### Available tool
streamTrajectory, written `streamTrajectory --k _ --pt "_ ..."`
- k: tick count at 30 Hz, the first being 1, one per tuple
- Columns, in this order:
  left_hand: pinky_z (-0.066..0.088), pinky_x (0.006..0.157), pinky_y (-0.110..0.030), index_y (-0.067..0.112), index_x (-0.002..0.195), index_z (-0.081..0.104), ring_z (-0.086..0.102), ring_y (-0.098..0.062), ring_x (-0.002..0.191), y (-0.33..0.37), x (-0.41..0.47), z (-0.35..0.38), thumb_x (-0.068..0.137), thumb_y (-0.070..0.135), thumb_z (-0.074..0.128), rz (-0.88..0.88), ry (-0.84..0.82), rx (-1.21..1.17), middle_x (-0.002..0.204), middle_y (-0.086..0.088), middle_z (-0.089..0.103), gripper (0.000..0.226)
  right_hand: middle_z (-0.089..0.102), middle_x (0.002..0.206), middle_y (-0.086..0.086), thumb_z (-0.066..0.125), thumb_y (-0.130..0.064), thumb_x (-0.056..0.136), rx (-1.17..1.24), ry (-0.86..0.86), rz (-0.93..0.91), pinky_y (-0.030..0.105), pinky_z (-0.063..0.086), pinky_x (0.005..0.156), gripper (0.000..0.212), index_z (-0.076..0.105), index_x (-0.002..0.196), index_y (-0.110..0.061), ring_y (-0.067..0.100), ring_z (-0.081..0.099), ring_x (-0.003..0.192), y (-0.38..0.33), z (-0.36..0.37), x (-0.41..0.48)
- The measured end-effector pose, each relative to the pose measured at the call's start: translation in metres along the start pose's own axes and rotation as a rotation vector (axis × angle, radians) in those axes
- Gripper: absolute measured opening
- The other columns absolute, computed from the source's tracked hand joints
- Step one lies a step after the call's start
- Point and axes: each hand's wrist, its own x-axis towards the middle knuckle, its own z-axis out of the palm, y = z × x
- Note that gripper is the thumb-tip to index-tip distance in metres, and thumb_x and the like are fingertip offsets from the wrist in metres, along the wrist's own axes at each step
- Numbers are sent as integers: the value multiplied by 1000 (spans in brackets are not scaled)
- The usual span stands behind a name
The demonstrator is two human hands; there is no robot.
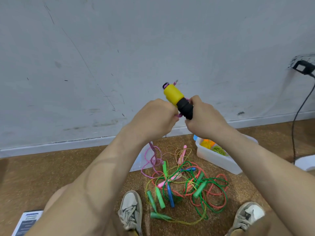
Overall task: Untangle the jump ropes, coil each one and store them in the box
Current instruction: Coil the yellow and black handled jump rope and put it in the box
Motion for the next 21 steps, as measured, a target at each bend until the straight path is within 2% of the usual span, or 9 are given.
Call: streamTrajectory --k 3,6,8,10,13,15,17,19,21 --pt "41 67 -32 21 99 73 57 -24 83 0 -4 -6 91 25 56 37 34 -76 85 -3 69 19 51 83 7 56 -11 83 -284 -86 -52 32 33 53 30 38 107 -13 30 47 72 1 3 -4" --pt "41 65 -27 27 97 75 55 -15 75 -9 -8 -15 86 28 65 11 58 -160 83 1 71 16 43 79 6 53 -7 84 -385 -157 -114 33 34 55 29 31 101 -16 31 44 70 -1 4 -11" --pt "41 62 -20 25 93 77 56 -9 70 -18 -11 -21 82 32 72 -22 24 -214 78 6 71 13 47 81 6 51 -6 85 -420 -140 -185 35 35 58 30 34 107 -17 32 47 71 -5 5 -19" --pt "42 61 -15 23 87 77 57 -3 66 -28 -13 -25 75 33 79 -88 -23 -299 69 12 68 16 58 90 8 49 -5 86 -460 -93 -298 36 34 58 35 36 116 -17 35 57 79 -13 6 -32" --pt "46 61 -18 22 76 76 60 -2 63 -37 -16 -30 63 28 87 -179 -75 -483 63 9 68 17 61 101 7 44 -7 88 -494 -45 -484 36 31 57 38 31 121 -21 34 63 91 -24 5 -51" --pt "46 58 -16 20 71 75 59 -2 58 -39 -18 -32 59 21 87 -189 -152 -681 60 5 68 17 58 95 6 40 -9 87 -473 8 -602 37 30 56 35 26 117 -23 35 63 85 -29 1 -60" --pt "48 58 -15 18 68 74 59 -4 58 -42 -20 -30 55 20 83 -185 -203 -879 59 4 68 16 55 78 6 31 -11 78 -463 100 -710 35 27 49 31 29 108 -20 36 61 66 -29 -4 -64" --pt "49 59 -16 19 65 74 61 -5 58 -46 -20 -26 56 24 77 -202 -203 -1042 60 3 69 11 56 69 5 28 -15 70 -401 210 -749 33 29 44 36 38 104 -16 35 57 54 -26 -7 -65" --pt "50 56 -18 18 63 76 62 -6 57 -47 -17 -23 58 28 75 -219 -239 -1191 62 1 70 11 57 68 6 35 -14 67 -348 287 -730 31 30 44 42 43 109 -12 34 55 52 -23 -9 -64"
